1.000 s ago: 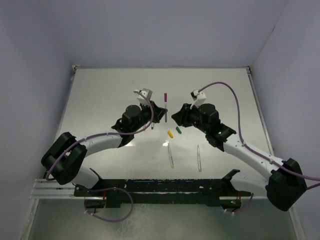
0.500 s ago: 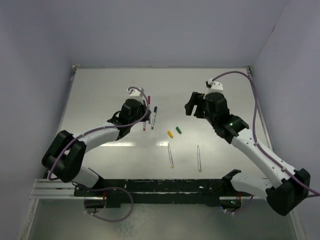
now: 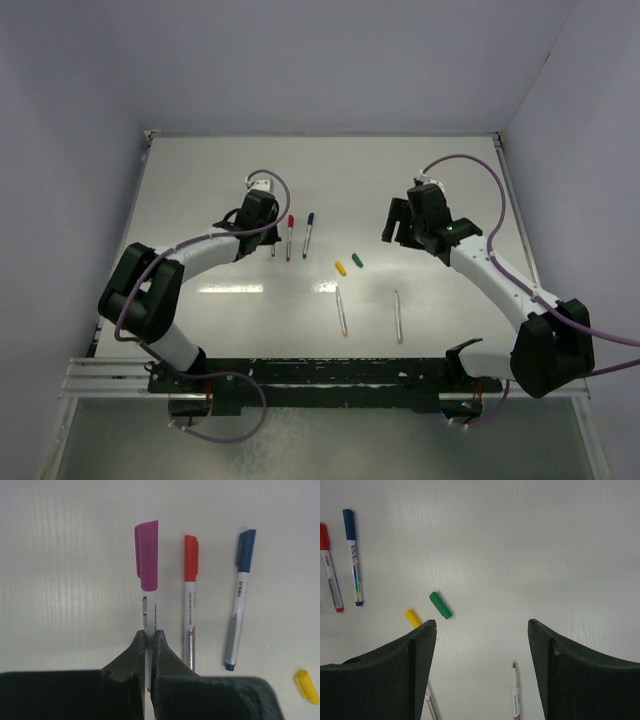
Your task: Insert the pens into the pen caps
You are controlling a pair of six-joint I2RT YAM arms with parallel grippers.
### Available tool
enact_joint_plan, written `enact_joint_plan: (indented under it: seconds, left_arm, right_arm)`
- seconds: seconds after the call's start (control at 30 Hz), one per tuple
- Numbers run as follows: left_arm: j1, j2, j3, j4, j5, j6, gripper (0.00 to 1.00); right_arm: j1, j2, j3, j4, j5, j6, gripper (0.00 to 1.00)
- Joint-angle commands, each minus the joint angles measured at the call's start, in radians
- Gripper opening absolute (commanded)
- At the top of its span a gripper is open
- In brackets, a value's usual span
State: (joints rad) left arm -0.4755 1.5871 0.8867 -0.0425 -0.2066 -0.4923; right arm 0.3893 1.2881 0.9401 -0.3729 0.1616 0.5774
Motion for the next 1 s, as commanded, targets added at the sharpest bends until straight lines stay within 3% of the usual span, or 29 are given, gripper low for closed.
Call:
enact_joint_plan:
  seconds: [0.0,0.3,0.5,0.97]
  left_arm:
    - [0.029,0.063,0.045,-0.031,-0.001,0.017,0.03]
    - [0.040,0.147,0.079,-0.012,0.004,0.011,0.06]
    - [0.041,0.173,0.090,-0.011,0.005,-0.001,0.20]
    - [0.041,0.119,0.111,-0.017,0.010,-0.002,0.32]
  right_arm:
    - [-0.007,-0.017,-0.009,0.005,-0.004,0.016,0.76]
    - [-0.007,-0.034,-0.035,-0.014,0.031,0.024,0.78]
    - [-0.007,-0.033,-0.038,-0.036,0.041,0.030,0.82]
    - [-0.008,-0.031,-0.030,-0.055,0.045,0.053,0.87]
